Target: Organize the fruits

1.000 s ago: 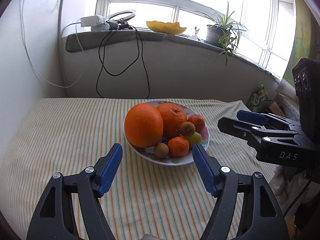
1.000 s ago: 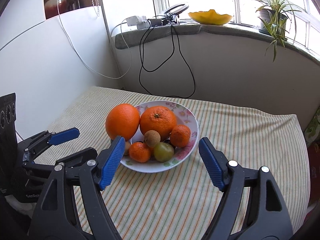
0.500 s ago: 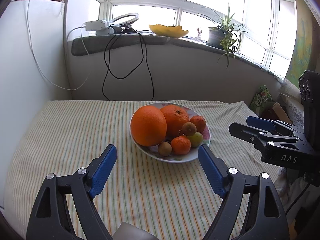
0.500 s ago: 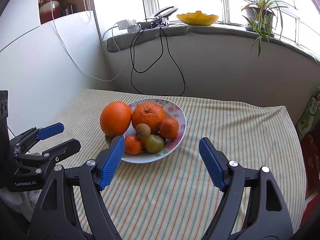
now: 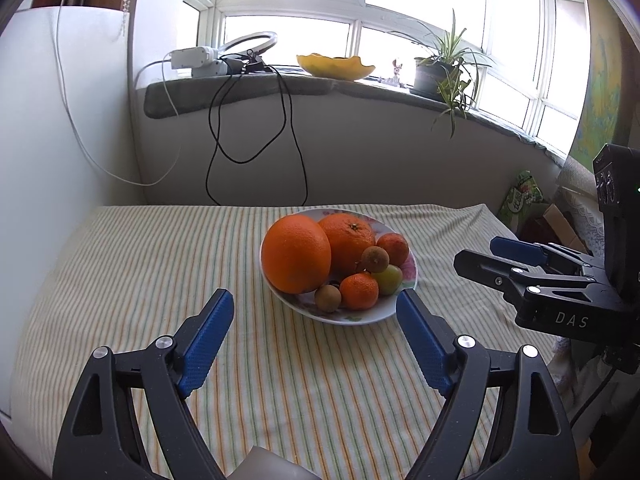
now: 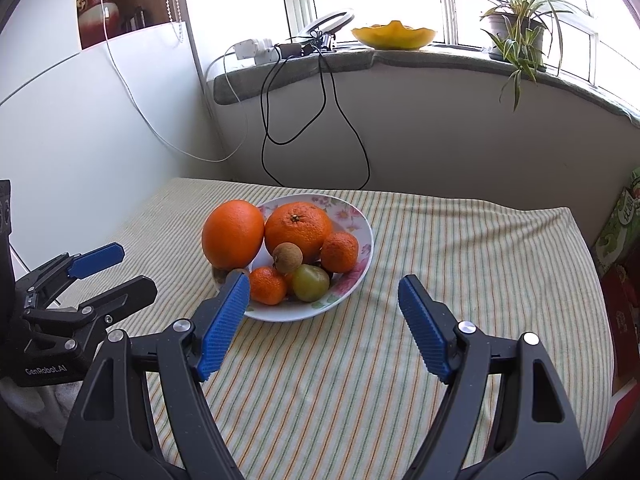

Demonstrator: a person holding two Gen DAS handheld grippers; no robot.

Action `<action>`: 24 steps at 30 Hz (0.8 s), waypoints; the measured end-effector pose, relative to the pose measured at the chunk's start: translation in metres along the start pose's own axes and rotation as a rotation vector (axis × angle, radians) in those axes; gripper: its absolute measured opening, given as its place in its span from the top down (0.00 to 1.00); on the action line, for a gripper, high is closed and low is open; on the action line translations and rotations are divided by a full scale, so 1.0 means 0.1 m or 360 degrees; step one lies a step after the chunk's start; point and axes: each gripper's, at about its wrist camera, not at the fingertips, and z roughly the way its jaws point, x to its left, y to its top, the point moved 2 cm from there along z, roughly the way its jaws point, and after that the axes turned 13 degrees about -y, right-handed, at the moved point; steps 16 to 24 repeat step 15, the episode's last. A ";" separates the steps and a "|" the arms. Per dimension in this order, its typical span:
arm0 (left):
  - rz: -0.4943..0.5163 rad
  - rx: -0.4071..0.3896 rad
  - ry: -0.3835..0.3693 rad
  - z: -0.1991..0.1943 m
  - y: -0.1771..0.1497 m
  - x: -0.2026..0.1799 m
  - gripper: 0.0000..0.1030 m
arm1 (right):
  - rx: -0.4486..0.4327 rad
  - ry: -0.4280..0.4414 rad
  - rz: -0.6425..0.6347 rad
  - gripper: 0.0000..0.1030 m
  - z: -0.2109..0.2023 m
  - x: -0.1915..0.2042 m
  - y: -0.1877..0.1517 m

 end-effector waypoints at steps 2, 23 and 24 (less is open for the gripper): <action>0.0005 -0.0011 0.0006 -0.01 0.01 -0.01 0.19 | 0.0003 0.0001 0.0002 0.23 0.00 0.00 -0.01; 0.0092 -0.0035 0.0045 0.00 0.00 -0.05 0.19 | 0.0013 -0.0018 0.0013 0.23 0.01 -0.02 -0.03; 0.0092 -0.0035 0.0045 0.00 0.00 -0.05 0.19 | 0.0013 -0.0018 0.0013 0.23 0.01 -0.02 -0.03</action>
